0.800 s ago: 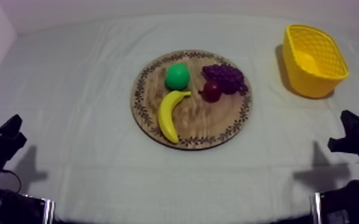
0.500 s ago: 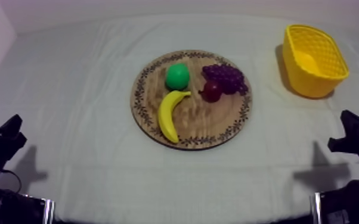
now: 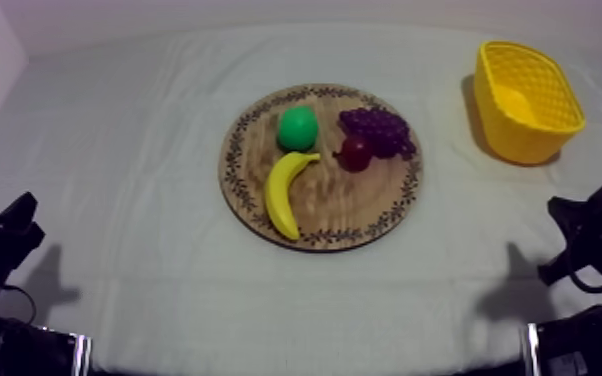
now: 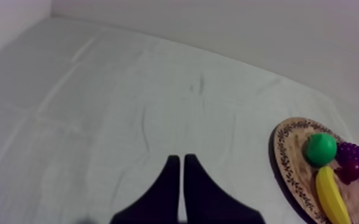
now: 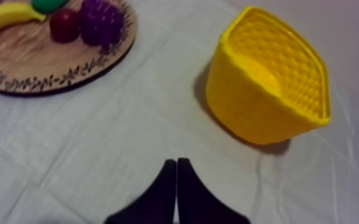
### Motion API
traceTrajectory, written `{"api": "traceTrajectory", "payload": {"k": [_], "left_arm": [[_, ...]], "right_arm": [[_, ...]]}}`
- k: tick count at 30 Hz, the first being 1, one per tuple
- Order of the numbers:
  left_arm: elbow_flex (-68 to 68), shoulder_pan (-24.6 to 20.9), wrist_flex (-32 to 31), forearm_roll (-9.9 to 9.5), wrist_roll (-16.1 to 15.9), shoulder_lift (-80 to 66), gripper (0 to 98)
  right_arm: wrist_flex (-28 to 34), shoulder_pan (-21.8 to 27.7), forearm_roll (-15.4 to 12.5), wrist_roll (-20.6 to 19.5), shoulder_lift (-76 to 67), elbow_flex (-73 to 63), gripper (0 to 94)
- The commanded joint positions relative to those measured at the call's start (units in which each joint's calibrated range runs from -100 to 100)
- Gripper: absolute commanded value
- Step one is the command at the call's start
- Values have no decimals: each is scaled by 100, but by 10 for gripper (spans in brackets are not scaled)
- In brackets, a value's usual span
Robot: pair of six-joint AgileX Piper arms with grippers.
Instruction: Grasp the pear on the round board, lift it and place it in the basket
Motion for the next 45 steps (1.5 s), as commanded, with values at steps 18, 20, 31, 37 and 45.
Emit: {"api": "traceTrajectory", "payload": {"k": [18, 20, 31, 37, 45], "left_arm": [[-2, 1, 2, 1, -1, 2, 1], [-2, 1, 2, 1, -1, 2, 1], [-2, 1, 2, 1, 2, 2, 1], [-2, 1, 2, 1, 1, 2, 1], [-2, 1, 2, 1, -1, 2, 1]], "right_arm": [[3405, -885, 151, -2407, 4817, -6016, 4], [3580, -1000, 106, -2463, 5255, -6527, 4], [4647, -1846, 197, -2942, 7467, -9080, 8], [5161, -2260, 311, -3226, 8534, -10329, 5], [5612, -2598, 504, -3486, 9814, -11885, 12]]}}
